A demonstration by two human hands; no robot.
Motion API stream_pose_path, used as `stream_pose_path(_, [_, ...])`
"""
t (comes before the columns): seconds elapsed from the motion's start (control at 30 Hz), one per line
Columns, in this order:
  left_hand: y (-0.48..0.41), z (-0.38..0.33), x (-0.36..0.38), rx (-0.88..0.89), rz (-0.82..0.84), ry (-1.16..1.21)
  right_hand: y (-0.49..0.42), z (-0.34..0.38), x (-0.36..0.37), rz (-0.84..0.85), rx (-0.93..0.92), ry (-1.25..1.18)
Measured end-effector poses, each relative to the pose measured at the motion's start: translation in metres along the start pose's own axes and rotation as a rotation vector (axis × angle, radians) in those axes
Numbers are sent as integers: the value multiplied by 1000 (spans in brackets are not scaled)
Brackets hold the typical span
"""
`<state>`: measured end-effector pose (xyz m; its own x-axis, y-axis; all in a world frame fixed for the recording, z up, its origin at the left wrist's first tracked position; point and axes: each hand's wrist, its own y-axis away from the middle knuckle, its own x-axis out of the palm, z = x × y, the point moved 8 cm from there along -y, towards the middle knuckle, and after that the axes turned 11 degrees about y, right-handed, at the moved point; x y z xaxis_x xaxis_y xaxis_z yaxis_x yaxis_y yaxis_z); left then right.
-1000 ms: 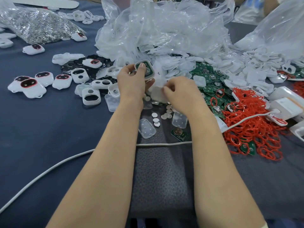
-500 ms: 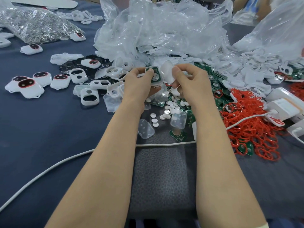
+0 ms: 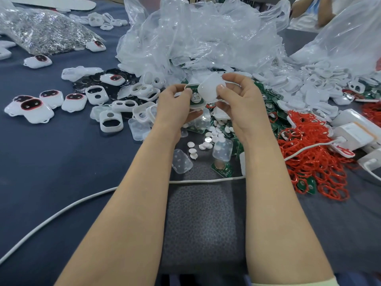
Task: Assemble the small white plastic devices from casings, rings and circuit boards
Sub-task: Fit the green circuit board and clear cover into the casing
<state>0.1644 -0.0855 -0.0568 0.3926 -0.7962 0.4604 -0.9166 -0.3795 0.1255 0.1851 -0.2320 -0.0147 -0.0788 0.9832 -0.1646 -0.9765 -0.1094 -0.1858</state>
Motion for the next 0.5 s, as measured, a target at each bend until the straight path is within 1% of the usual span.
stream_pose_path(0.07, [0,0,0,3,5,-8,0,0,2,25,9,-12])
stream_pose_path(0.37, [1,-1,2,-12,19,-7,1,-7,1,24,104,-242])
stream_pose_path(0.43, [2,-1,2,-10,19,-9,1,-6,1,23,98,-250])
stream_pose_path(0.5, [1,-1,2,-12,20,-11,1,-3,1,29,64,-206])
